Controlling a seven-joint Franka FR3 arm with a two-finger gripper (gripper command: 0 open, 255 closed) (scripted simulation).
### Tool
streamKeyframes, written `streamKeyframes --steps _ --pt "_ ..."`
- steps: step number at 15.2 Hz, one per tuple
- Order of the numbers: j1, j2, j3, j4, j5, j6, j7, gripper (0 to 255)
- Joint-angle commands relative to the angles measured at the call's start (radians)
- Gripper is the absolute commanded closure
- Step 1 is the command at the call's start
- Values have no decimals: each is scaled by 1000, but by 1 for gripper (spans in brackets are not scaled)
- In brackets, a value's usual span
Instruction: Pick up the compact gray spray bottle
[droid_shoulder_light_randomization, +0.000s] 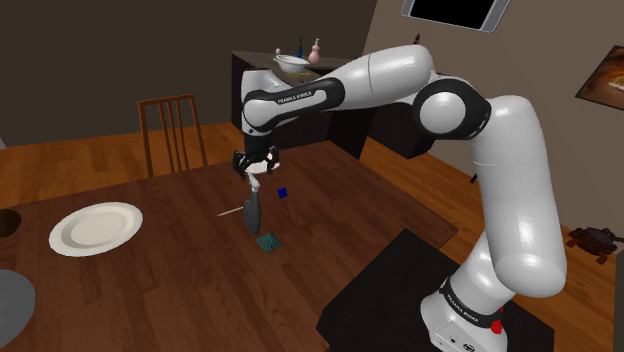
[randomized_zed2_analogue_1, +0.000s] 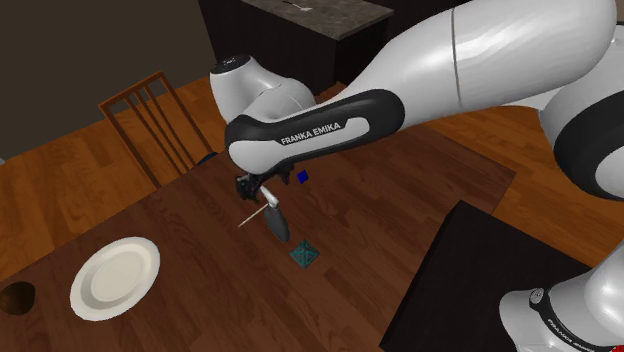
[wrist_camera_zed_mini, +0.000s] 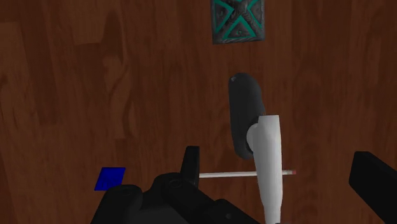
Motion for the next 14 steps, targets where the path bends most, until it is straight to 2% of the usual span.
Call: streamKeyframes --steps 1,8,9,14 --pt "2 21 -1 9 -1 12 2 0" --pt "4 59 -3 -6 -5 65 3 0" --pt "4 58 -3 -8 -5 66 4 255" --pt "4 58 -3 -7 -5 65 3 255"
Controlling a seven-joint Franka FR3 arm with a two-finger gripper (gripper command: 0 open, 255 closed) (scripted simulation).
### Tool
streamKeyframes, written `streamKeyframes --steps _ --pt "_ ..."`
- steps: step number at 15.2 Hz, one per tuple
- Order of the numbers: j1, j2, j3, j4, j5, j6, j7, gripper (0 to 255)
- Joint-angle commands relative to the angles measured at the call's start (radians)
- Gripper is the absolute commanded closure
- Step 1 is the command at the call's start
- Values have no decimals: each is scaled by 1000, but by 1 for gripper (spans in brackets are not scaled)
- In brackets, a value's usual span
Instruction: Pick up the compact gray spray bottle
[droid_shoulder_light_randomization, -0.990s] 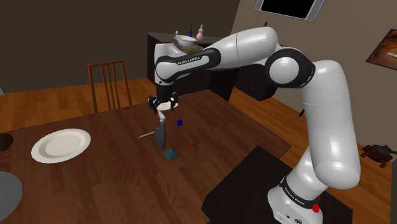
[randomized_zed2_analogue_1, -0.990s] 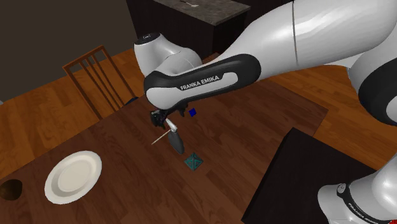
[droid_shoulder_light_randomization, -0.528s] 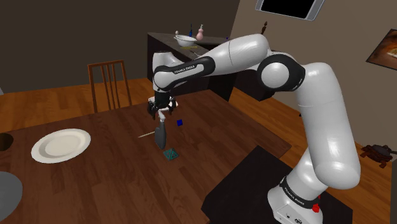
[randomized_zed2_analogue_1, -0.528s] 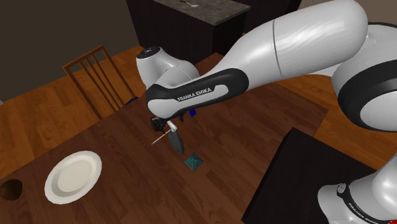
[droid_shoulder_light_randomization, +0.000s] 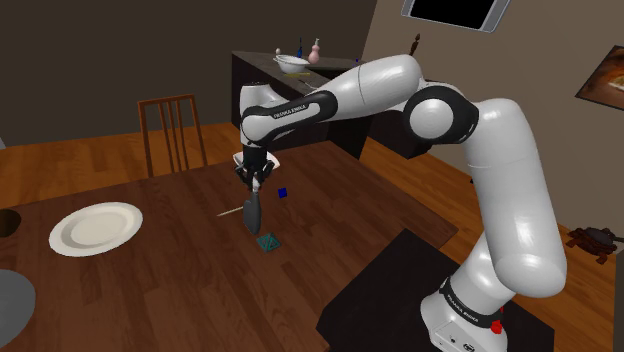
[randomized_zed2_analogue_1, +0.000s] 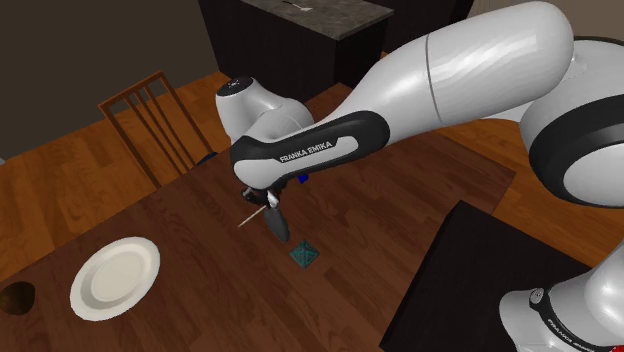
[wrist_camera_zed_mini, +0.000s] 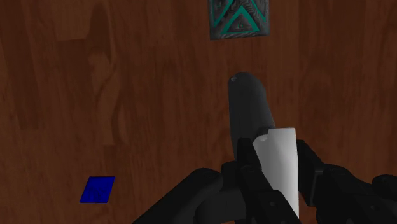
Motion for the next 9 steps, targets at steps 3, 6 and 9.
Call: streamKeyframes --steps 3,6,9 --pt "0 0 0 0 0 0 0 255" --pt "-1 -13 1 5 1 -19 -1 255" --pt "-1 -33 2 14 3 -48 -1 255"
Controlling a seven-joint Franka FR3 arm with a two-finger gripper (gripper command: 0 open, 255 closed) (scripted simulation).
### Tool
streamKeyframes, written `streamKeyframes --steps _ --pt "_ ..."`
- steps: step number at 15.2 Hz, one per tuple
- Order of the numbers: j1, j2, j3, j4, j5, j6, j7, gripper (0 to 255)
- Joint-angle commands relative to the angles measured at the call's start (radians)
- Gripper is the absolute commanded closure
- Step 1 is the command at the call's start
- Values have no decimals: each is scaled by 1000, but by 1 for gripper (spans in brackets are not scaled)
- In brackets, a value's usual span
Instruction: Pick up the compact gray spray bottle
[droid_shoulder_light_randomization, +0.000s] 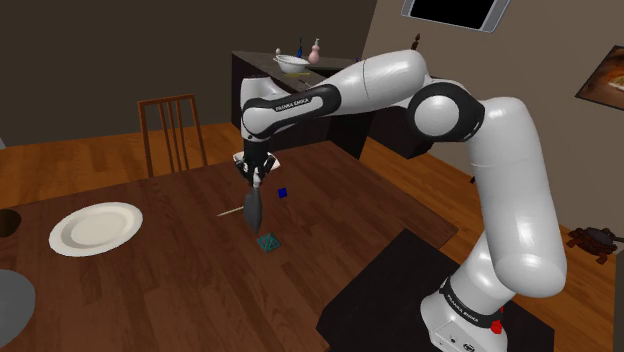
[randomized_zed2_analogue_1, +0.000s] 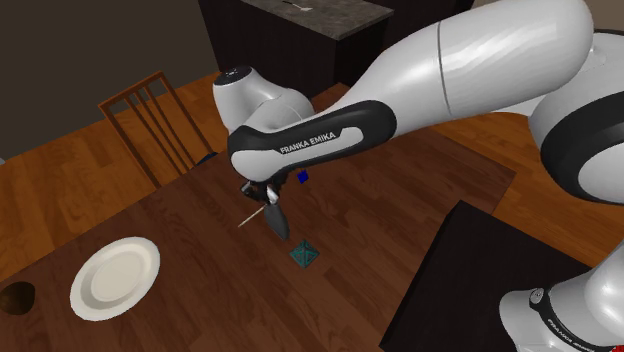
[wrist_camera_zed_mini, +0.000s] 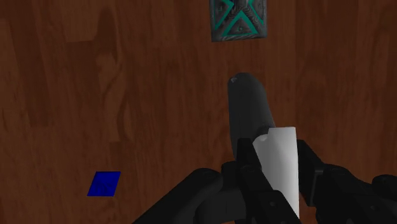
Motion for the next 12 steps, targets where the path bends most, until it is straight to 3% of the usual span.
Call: streamKeyframes --steps 1,12 --pt "1 -11 1 13 1 -24 1 255" --pt "0 -59 5 59 6 -119 0 255"
